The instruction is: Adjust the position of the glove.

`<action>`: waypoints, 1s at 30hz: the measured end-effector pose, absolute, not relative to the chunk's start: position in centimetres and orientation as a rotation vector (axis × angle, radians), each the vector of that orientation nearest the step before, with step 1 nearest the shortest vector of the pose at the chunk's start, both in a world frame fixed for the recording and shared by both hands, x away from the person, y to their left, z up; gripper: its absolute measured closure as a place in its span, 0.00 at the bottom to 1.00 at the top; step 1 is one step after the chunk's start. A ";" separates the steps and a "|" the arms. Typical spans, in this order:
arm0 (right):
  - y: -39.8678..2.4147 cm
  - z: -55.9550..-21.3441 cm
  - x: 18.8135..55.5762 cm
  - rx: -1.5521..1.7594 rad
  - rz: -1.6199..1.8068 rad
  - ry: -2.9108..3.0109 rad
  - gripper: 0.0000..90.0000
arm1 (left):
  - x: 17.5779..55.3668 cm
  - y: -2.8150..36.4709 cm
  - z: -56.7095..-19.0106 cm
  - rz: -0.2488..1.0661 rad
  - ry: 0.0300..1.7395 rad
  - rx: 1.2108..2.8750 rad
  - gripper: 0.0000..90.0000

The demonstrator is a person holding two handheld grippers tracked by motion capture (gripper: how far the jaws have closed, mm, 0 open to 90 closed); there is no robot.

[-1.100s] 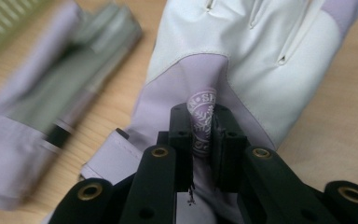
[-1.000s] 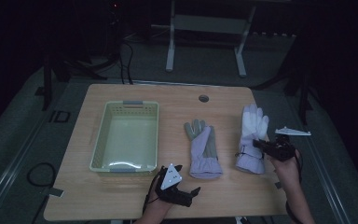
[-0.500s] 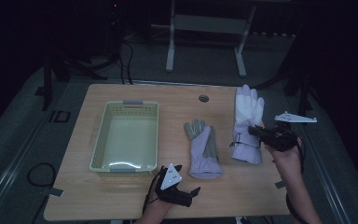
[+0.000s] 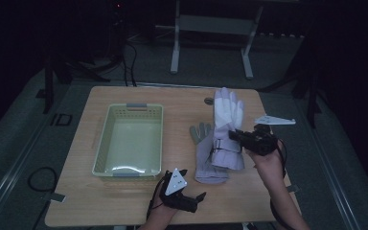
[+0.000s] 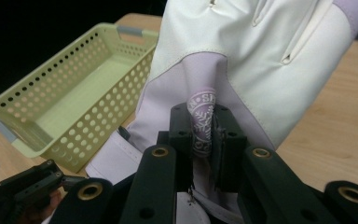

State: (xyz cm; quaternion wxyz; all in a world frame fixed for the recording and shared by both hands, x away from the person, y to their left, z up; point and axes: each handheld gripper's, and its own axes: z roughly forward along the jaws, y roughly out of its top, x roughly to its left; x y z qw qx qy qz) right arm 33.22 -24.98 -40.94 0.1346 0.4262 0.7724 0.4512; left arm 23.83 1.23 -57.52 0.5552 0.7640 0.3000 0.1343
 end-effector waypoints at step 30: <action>-20.7 -50.8 36.5 1.349 1.045 2.414 0.78 | 23.8 1.2 -57.5 0.314 0.706 1.807 0.00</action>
